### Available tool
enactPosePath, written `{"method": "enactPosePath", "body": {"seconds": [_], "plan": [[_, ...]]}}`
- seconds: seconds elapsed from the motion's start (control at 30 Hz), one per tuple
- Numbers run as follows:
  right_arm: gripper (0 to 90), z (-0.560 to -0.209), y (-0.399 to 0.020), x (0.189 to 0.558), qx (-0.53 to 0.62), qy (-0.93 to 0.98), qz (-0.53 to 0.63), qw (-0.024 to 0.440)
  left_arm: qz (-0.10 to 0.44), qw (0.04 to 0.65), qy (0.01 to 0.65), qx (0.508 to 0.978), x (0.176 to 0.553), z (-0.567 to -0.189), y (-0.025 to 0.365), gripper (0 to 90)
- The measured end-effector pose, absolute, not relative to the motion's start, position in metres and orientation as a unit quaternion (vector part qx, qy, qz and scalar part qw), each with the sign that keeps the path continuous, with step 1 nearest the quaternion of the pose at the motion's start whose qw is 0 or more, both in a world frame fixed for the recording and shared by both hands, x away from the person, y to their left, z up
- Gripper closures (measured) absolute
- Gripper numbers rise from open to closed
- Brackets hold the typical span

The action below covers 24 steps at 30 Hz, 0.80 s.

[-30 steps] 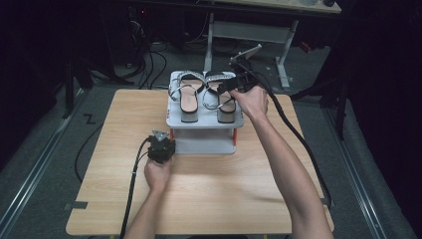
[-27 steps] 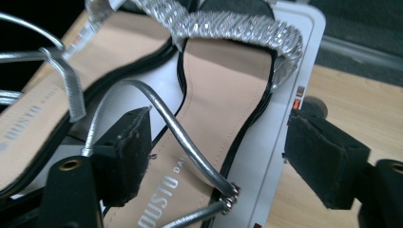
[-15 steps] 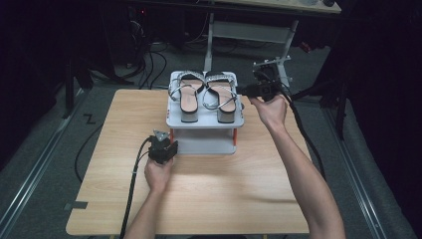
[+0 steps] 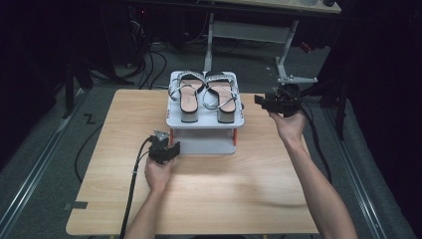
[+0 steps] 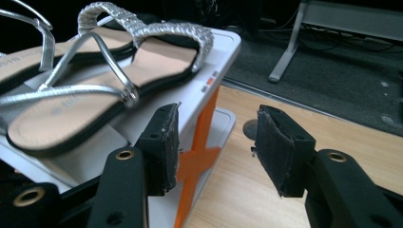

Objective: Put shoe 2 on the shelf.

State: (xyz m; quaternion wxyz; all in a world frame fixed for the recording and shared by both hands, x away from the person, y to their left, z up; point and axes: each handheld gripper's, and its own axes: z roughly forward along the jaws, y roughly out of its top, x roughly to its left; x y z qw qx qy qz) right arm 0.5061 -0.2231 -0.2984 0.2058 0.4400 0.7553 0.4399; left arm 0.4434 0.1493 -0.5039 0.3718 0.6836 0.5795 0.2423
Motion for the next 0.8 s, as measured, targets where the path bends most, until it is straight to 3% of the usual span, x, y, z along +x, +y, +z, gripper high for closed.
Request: {"method": "enactPosePath", "body": {"seconds": [0.5, 0.8], "plan": [[47.8, -0.344, -0.274, 0.470, 0.445, 0.738, 0.458, 0.218, 0.244, 0.378, 0.578, 0.681, 0.441, -0.503, 0.150, 43.3], [46.2, -0.397, -0.290, 0.445, 0.449, 0.740, 0.452, 0.216, 0.241, 0.379, 0.578, 0.681, 0.438, -0.503, 0.149, 41.0]]}}
